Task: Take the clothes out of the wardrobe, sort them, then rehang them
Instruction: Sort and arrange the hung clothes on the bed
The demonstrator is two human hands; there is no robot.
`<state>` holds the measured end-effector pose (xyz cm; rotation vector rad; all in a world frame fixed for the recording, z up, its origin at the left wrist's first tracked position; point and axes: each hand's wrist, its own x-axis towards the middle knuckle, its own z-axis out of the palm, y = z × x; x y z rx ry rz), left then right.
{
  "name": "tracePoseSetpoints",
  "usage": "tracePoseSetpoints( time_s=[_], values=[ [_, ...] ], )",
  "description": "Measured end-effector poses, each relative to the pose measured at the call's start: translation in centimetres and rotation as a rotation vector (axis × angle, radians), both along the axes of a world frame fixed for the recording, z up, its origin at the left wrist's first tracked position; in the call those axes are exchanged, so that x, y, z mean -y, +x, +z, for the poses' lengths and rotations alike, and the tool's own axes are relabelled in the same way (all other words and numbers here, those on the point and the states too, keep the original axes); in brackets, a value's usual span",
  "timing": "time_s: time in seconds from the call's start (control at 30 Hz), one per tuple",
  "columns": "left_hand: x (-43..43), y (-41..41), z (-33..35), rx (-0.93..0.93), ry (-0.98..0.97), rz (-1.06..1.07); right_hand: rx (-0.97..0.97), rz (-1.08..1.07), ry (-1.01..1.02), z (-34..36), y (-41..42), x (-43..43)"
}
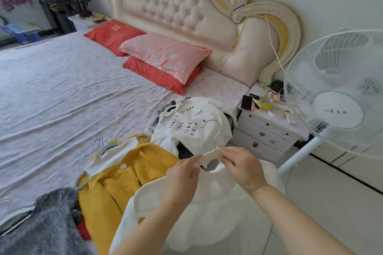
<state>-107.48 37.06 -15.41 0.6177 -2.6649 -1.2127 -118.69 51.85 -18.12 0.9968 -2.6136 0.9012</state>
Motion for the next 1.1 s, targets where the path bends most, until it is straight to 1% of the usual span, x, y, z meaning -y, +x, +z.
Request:
tracePoseSetpoints(
  time_s=[0.2,0.4,0.6,0.73,0.83,0.93,1.1],
  values=[
    [-0.9,-9.5,0.0,0.032,-0.005,0.057,-0.008,0.097,0.035,0.5,-11.0,0.2],
    [1.9,-18.2,-1.5,0.039,0.028,0.089,-0.091,0.140,0.035,-0.3,-20.5,3.6],
    [6.7,-26.3,-3.1,0.051,0.078,0.138,0.000,0.193,0.097,-1.4,-29.1,9.1],
    [9.8,-30.8,-3.3,0.076,0.083,0.139,0.013,0.243,0.127,-1.4,-34.1,12.7],
    [12.1,-33.5,-3.7,0.095,0.093,0.168,0.089,0.270,0.151,-1.6,-36.9,15.2],
    [14.4,-35.8,-4.6,0.120,0.108,0.215,0.097,0.324,0.175,-2.4,-39.7,18.3],
    [18.7,-39.1,-7.1,0.181,0.117,0.339,0.164,0.418,0.227,-5.0,-43.7,24.5]
  ],
)
